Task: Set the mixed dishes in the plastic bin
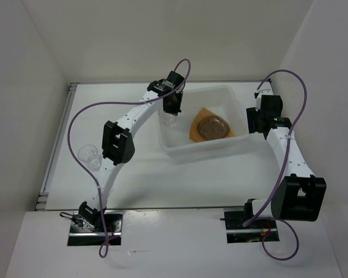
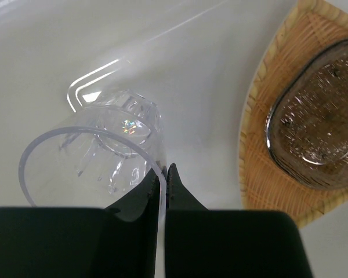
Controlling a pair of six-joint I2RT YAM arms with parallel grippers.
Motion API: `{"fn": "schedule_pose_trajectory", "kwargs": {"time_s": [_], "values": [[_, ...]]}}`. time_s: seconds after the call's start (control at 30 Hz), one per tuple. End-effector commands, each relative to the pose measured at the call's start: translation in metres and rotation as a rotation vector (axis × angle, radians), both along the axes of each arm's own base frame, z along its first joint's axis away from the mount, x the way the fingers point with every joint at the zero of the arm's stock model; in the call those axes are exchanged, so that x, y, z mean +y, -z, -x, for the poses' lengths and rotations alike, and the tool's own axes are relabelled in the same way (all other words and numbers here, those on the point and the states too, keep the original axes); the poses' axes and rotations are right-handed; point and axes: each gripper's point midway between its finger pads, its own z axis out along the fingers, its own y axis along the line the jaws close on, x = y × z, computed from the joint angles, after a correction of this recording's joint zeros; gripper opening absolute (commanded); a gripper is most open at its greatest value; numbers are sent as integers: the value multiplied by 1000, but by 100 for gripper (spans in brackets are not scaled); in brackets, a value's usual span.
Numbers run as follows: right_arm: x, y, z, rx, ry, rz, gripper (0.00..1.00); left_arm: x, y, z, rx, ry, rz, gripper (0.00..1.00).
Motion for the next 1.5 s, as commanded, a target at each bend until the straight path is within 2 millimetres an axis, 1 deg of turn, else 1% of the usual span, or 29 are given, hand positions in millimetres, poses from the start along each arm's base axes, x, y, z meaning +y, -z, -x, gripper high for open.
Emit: {"fn": "schedule_pose_trajectory", "kwargs": {"time_s": [0.0, 0.07, 0.1, 0.13, 0.17, 0.23, 0.27, 0.33, 0.47, 0.53, 0.57, 0.6, 0.63, 0.67, 0.7, 0.73, 0.77, 0.8, 0.83, 0.87, 0.93, 0.97, 1.03, 1.1, 1.13, 1.17, 1.3, 1.33, 1.47], "values": [[-12, 8, 3, 8, 38, 69, 74, 38, 13, -14, 13, -88, -72, 2], [-7, 16, 6, 29, 11, 68, 74, 56, 18, -21, 26, -123, -79, 7], [-5, 26, 8, 53, 3, 60, 74, 62, 22, -21, 44, -128, -72, 7], [-2, 26, 7, 53, -6, 60, 74, 68, 25, -22, 56, -136, -70, 8], [-2, 35, 10, 78, -7, 59, 74, 82, 29, -26, 67, -162, -74, 8], [-2, 43, 12, 100, -8, 58, 77, 92, 38, -26, 96, -173, -62, 8], [-2, 46, 13, 102, -8, 58, 77, 99, 33, -29, 93, -184, -47, 8], [0, 53, 15, 119, -16, 49, 77, 102, 35, -31, 96, -179, -41, 8], [-3, 48, 1, 75, -12, 80, 77, 102, 39, -25, 114, -165, -43, 8], [-5, 32, -14, 21, -2, 90, 77, 104, 44, -20, 132, -157, -57, 8], [-5, 33, -18, 25, -2, 90, 73, 104, 38, -20, 122, -157, -52, 8], [-4, 32, -23, 28, -23, 94, 72, 106, 42, -17, 131, -149, -62, 10], [3, 25, -33, 9, -66, 71, 67, 105, 37, -20, 115, -149, -54, 10], [5, 34, -40, 33, -86, 65, 47, 103, 37, -19, 118, -145, -47, 10], [10, 27, -53, 8, -101, 61, 31, 103, 37, -19, 118, -145, -47, 10], [11, 27, -60, 10, -116, 60, 14, 102, 37, -18, 122, -139, -38, 10], [13, 39, -70, 32, -124, 51, 0, 102, 37, -18, 122, -139, -38, 10], [15, 26, -85, 3, -138, 41, 0, 101, 32, -19, 114, -139, -35, 10], [20, 25, -93, 4, -160, 21, 0, 101, 32, -19, 113, -139, -35, 11], [34, 28, -96, 19, -220, -36, 0, 102, 35, -17, 123, -139, -39, 12], [47, 23, -112, 0, -271, -92, 0, 99, 31, -15, 111, -134, -44, 15], [60, 26, -117, 3, -313, -119, 0, 96, 34, -12, 115, -129, -56, 17], [73, 25, -125, -8, -334, -124, 0, 93, 34, -11, 111, -126, -65, 22], [87, 36, -130, 13, -384, -150, 0, 93, 34, -11, 111, -126, -65, 29], [96, 36, -129, 14, -427, -155, 0, 89, 34, -9, 111, -117, -65, 31], [101, 42, -127, 33, -454, -171, 0, 89, 34, -9, 111, -116, -65, 32], [140, 43, -115, 72, -588, -264, 0, 90, 39, -7, 127, -116, -73, 42], [148, 45, -111, 85, -611, -282, 0, 90, 39, -7, 127, -116, -73, 47], [165, 45, -93, 132, -677, -351, 0, 90, 44, -6, 136, -116, -77, 54]]}}
